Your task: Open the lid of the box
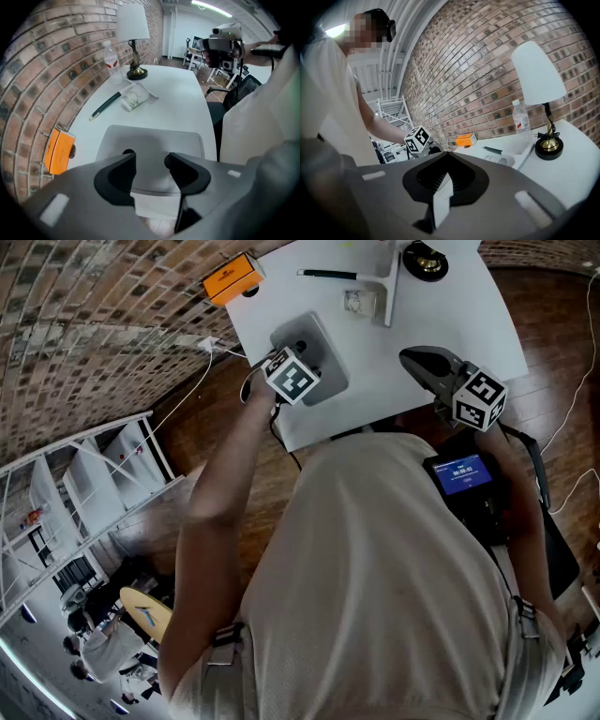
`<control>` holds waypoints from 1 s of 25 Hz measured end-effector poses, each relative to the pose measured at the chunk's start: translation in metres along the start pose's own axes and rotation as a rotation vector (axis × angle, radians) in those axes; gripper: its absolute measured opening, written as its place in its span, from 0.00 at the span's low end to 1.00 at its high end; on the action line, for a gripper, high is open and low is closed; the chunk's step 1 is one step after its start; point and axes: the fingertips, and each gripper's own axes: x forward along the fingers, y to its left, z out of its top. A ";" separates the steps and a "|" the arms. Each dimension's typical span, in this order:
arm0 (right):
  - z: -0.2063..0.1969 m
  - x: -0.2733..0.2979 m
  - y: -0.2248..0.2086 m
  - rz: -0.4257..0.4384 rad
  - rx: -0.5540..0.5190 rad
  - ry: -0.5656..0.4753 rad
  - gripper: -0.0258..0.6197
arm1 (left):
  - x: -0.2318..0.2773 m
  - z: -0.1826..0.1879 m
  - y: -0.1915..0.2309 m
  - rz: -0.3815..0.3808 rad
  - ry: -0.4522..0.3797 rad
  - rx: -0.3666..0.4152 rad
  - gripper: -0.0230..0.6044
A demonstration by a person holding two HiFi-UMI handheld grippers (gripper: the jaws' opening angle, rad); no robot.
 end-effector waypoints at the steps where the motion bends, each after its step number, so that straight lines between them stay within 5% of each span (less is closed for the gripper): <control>1: 0.001 -0.003 -0.004 -0.004 0.003 -0.003 0.04 | 0.004 0.001 0.002 -0.004 0.025 0.010 0.40; 11: -0.001 -0.017 -0.023 -0.034 0.038 -0.019 0.04 | 0.029 -0.011 0.000 -0.163 0.278 0.051 0.47; 12: -0.001 -0.016 -0.023 -0.036 0.041 -0.018 0.04 | 0.030 -0.013 -0.001 -0.177 0.308 0.059 0.53; 15: -0.002 -0.016 -0.023 -0.039 0.044 -0.017 0.04 | 0.035 -0.018 -0.001 -0.171 0.371 0.073 0.54; 20: 0.000 -0.016 -0.024 -0.037 0.036 -0.012 0.04 | 0.035 -0.017 0.003 -0.137 0.362 0.083 0.52; 25: 0.003 -0.004 -0.018 -0.013 0.029 0.005 0.04 | 0.007 -0.015 -0.008 -0.105 0.200 0.037 0.51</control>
